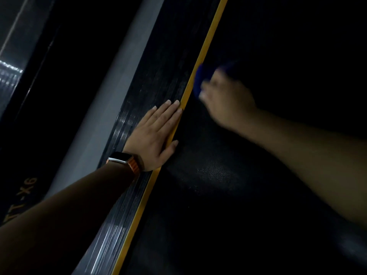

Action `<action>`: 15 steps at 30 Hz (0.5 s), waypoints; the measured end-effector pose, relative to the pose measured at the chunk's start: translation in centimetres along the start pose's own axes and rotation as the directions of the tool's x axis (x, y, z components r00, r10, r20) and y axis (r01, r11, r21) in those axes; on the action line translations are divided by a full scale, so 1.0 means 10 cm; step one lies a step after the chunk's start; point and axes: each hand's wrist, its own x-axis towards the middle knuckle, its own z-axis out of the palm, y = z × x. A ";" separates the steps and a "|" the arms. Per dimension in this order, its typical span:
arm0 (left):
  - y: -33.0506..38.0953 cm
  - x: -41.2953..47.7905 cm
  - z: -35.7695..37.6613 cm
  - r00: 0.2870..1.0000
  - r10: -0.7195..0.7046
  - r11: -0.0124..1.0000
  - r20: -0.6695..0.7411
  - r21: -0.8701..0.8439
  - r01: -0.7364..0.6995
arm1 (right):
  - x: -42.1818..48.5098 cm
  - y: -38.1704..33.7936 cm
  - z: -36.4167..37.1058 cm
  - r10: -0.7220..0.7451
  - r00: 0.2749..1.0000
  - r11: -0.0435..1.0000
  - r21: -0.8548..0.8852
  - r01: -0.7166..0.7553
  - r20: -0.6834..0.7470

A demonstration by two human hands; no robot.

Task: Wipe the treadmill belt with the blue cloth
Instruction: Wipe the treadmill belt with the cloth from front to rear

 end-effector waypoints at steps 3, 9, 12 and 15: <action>0.00 0.00 0.00 1.000 0.008 1.000 -0.004 0.020 -0.008 | -0.91 -0.56 0.00 -0.370 0.899 0.922 0.210 0.325 0.235; 0.00 0.01 0.00 1.000 0.005 1.000 0.012 0.002 -0.005 | -0.04 0.16 0.01 -0.228 0.974 0.973 0.029 0.228 0.009; -0.01 0.00 0.00 1.000 0.007 1.000 0.014 -0.002 -0.007 | 0.15 0.28 -0.03 0.040 0.997 0.999 0.002 -0.040 -0.066; -0.01 0.00 0.00 1.000 0.005 1.000 0.012 0.016 -0.006 | -0.30 -0.16 -0.01 -0.040 0.999 0.995 0.090 0.041 -0.016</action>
